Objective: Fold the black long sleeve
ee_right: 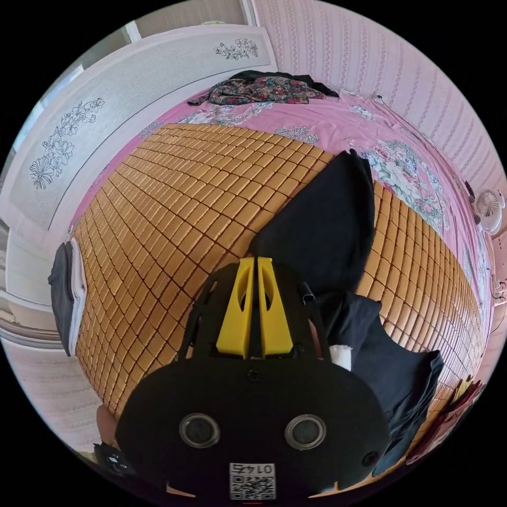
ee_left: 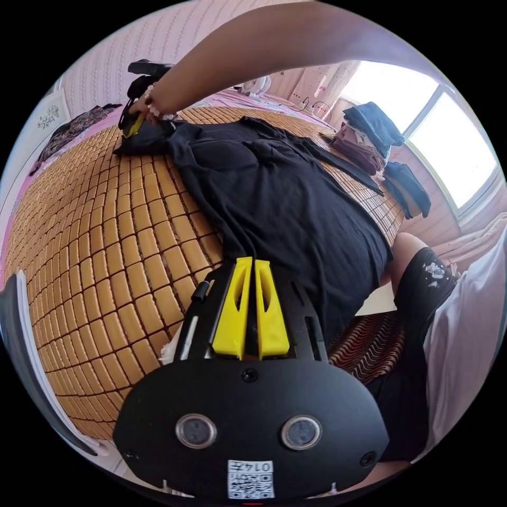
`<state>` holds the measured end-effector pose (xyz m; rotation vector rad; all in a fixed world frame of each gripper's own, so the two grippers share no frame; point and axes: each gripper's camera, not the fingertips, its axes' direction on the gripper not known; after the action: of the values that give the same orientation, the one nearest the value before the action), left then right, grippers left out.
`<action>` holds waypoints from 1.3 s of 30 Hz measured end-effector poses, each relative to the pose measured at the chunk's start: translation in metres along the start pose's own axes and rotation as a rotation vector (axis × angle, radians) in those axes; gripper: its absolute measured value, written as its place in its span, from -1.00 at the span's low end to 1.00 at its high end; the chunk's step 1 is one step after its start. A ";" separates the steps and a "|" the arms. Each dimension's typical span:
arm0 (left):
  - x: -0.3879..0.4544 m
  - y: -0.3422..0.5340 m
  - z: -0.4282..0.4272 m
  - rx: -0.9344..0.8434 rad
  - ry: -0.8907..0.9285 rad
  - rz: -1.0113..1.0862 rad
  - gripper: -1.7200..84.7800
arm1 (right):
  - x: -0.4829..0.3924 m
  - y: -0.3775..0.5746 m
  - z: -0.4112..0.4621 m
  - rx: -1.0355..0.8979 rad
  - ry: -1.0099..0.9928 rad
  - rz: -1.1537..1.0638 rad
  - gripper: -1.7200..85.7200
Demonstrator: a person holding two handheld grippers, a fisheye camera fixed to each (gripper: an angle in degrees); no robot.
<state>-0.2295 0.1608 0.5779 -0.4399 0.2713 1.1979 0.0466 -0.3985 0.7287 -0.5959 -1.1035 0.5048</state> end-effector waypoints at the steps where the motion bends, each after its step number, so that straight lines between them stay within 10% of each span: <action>1: -0.004 0.005 -0.002 0.006 0.006 -0.009 -0.98 | 0.003 0.002 -0.008 0.027 -0.071 -0.054 -0.95; 10: -0.039 0.048 -0.048 0.269 0.110 -0.161 -0.98 | 0.037 0.078 -0.135 0.509 -0.454 -0.564 -0.93; 28: -0.201 0.130 -0.122 0.382 -0.404 -0.754 -0.82 | -0.009 0.117 0.049 -0.006 -0.185 -0.737 -0.76; 36: -0.213 0.125 -0.107 0.205 -0.411 -0.667 -0.96 | -0.031 0.102 0.092 -0.003 -0.253 -0.773 -0.76; 39: -0.190 0.124 -0.130 0.415 -0.257 -0.521 -0.97 | -0.030 0.098 0.096 0.032 -0.302 -0.762 -0.76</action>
<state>-0.4085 -0.0217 0.5221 0.0155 0.1614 0.6515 -0.0614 -0.3271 0.6739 -0.0381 -1.4995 -0.0579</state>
